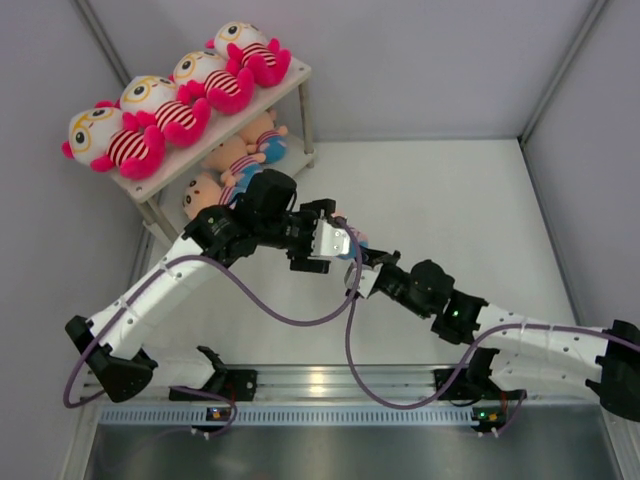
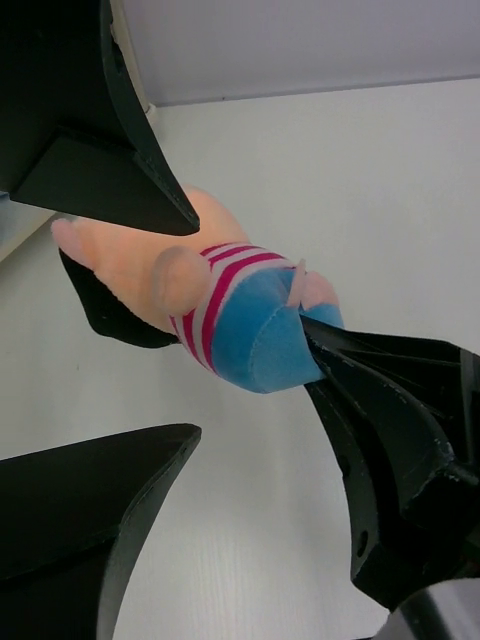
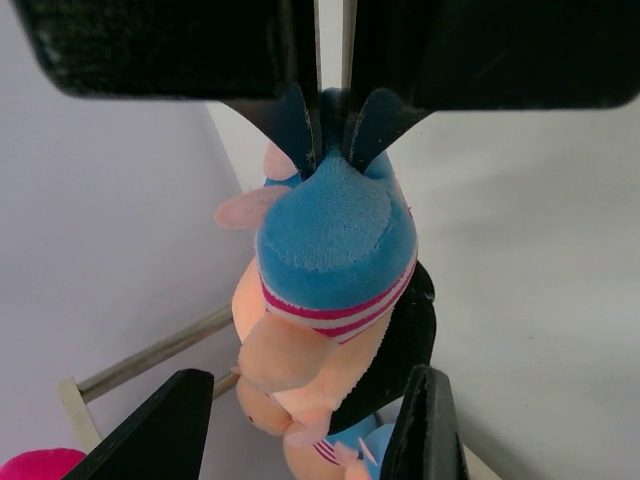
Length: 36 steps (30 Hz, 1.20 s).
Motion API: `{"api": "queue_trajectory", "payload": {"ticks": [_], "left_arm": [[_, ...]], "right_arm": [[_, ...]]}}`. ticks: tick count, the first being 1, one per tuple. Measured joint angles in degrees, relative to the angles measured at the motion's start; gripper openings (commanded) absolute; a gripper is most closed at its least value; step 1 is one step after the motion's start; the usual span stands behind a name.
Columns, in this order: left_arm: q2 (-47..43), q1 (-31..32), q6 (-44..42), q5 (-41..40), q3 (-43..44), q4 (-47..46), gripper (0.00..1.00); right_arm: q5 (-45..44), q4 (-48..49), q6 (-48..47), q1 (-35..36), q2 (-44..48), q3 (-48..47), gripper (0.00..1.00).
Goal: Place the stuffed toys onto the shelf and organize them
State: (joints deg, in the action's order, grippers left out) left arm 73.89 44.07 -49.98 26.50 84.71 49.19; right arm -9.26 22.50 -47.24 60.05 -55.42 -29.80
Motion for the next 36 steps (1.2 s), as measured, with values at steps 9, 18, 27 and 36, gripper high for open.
{"api": "queue_trajectory", "payload": {"ticks": [9, 18, 27, 36], "left_arm": [[-0.1, 2.4, -11.2, -5.5, -2.7, 0.4, 0.79], [1.9, 5.6, -12.7, -7.0, -2.6, 0.3, 0.35], [1.6, 5.9, -11.6, -7.8, -3.3, -0.5, 0.00], [-7.2, 2.3, -22.8, -13.9, -18.9, -4.5, 0.00]], "right_arm": [[-1.0, 0.4, -3.0, 1.7, -0.4, -0.9, 0.00], [-0.8, 1.3, -3.6, 2.0, -2.9, -2.1, 0.00], [-0.3, 1.6, -1.8, 2.1, -2.6, -1.8, 0.36], [2.1, -0.6, 4.0, 0.0, -2.5, 1.8, 0.59]]}}
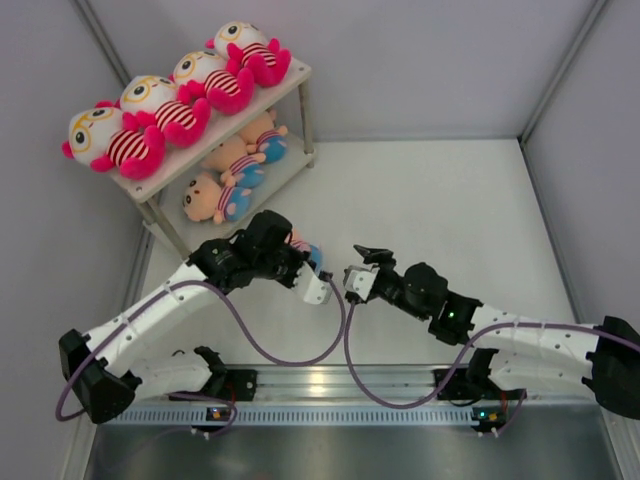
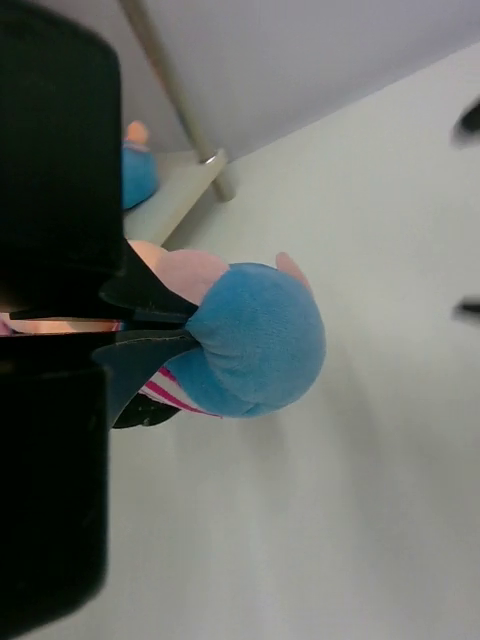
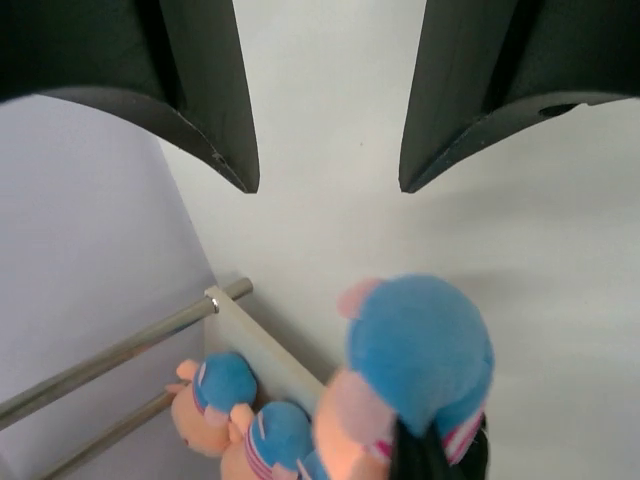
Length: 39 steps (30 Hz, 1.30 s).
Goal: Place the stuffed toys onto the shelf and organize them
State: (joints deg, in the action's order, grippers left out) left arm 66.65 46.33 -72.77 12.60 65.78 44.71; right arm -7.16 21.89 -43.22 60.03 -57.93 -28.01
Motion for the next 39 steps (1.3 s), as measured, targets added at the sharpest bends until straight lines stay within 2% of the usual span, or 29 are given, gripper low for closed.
{"api": "queue_trajectory", "payload": {"ticks": [2, 6, 16, 23, 31, 39], "left_arm": [[-2.4, -2.1, -3.6, -5.1, -5.5, 2.0, 0.00], [-3.2, -2.8, -8.4, -13.2, -11.0, 4.9, 0.00], [-4.4, -3.8, -16.0, -25.1, -11.7, 5.1, 0.00], [-4.1, -7.3, -19.3, -25.9, -10.7, 5.1, 0.00], [-1.4, -17.5, -22.9, -24.0, -8.2, 5.0, 0.00], [0.1, -19.3, -25.4, -22.1, -7.5, 5.7, 0.00]], "right_arm": [[0.9, 1.6, 1.1, -0.2, 0.5, 0.2, 0.59], [1.7, 6.2, 2.8, -0.5, 1.0, 0.2, 0.59], [2.6, 8.0, 5.1, -2.1, 1.3, 0.2, 0.60], [2.7, 8.5, 6.2, -3.3, 1.3, 0.3, 0.60], [2.8, 8.6, 6.4, -4.0, 1.4, 0.3, 0.60], [2.8, 8.5, 6.4, -4.1, 1.6, 0.3, 0.60]]}}
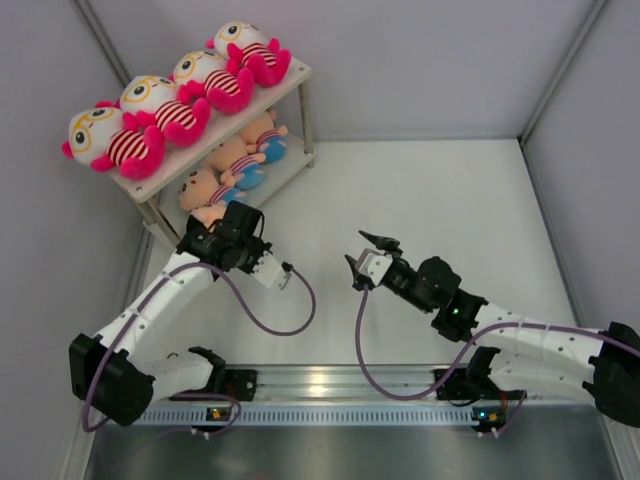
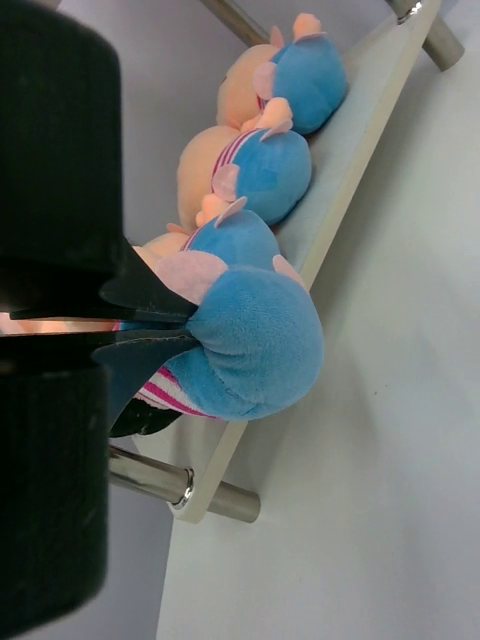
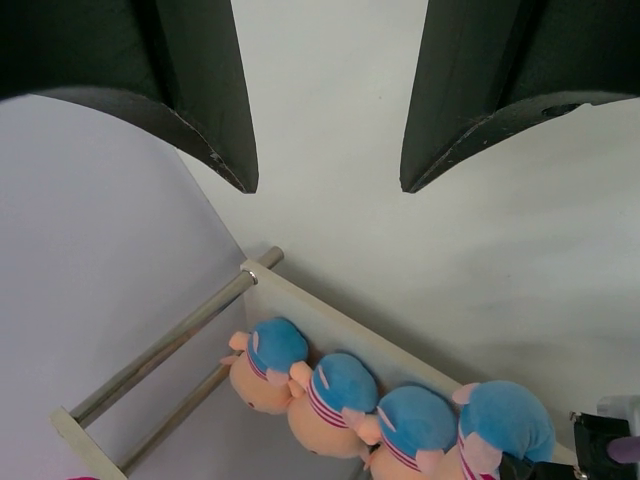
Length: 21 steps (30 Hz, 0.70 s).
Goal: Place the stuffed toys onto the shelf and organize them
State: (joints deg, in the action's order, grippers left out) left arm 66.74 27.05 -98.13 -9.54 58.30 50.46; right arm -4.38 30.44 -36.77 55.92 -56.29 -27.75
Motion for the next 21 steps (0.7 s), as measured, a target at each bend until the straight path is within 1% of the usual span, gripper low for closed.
{"api": "queue_trajectory", "payload": {"ticks": [4, 8, 11, 14, 17, 21], "left_arm": [[-0.4, 0.0, -0.3, 2.8, 0.6, 1.4, 0.00], [-2.1, 0.4, -2.1, 3.6, 0.8, 2.4, 0.00], [-2.2, 0.8, -3.6, 3.7, 2.7, 3.5, 0.00], [-1.6, 1.5, -5.6, 3.6, 6.7, 4.0, 0.00], [0.0, 1.9, -7.8, 1.7, 9.8, 3.6, 0.00], [4.2, 1.4, -10.2, -2.3, 12.2, 3.6, 0.00]], "right_arm": [[0.0, 0.0, 0.0, -0.4, 0.0, 0.0, 0.60], [0.1, 0.0, 0.4, -0.6, 0.0, 0.0, 0.60], [0.2, 0.1, 0.6, -0.7, -0.1, 0.0, 0.60], [0.4, 0.1, 0.9, -0.7, -0.2, 0.0, 0.60], [0.6, 0.0, 1.0, -0.7, -0.2, 0.0, 0.60], [0.6, 0.0, 1.1, -0.7, 0.0, 0.0, 0.60]]}}
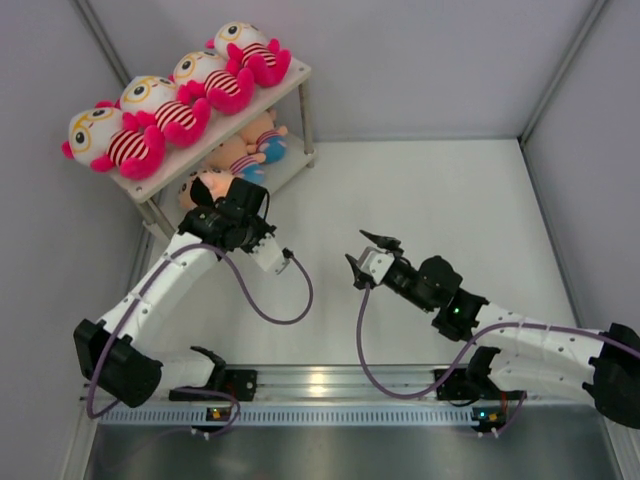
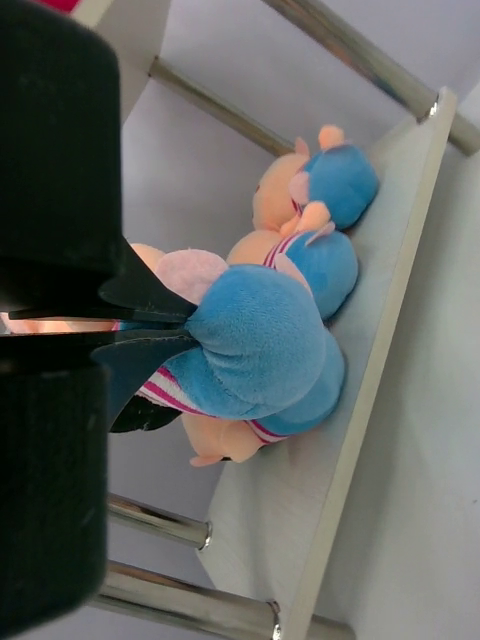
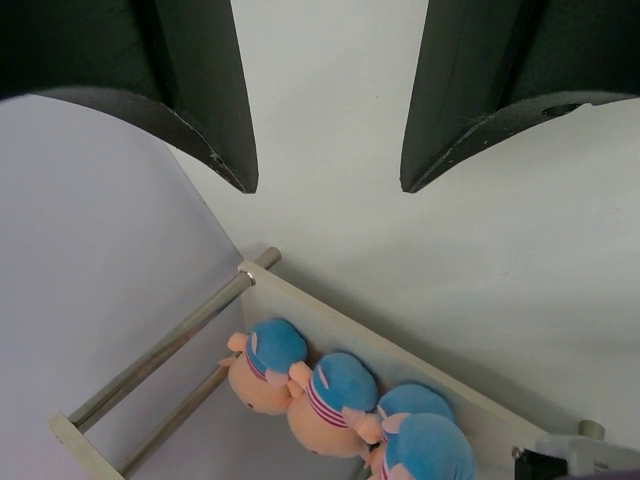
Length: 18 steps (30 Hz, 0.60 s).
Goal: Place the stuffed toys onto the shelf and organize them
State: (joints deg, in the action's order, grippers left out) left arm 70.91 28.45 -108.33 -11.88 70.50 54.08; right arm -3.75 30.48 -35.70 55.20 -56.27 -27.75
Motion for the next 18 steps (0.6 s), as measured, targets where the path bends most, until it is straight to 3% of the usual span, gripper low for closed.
{"api": "queue_trajectory", "payload": {"ticks": [11, 18], "left_arm": [[5.5, -9.0, -4.4, -7.4, 1.4, 0.2, 0.00], [5.7, -11.4, -4.6, -7.5, 3.1, 2.4, 0.00]], "right_arm": [[0.5, 0.1, 1.0, 0.0, 1.2, 0.1, 0.60], [0.8, 0.1, 1.4, 0.0, 1.2, 0.8, 0.60]]}}
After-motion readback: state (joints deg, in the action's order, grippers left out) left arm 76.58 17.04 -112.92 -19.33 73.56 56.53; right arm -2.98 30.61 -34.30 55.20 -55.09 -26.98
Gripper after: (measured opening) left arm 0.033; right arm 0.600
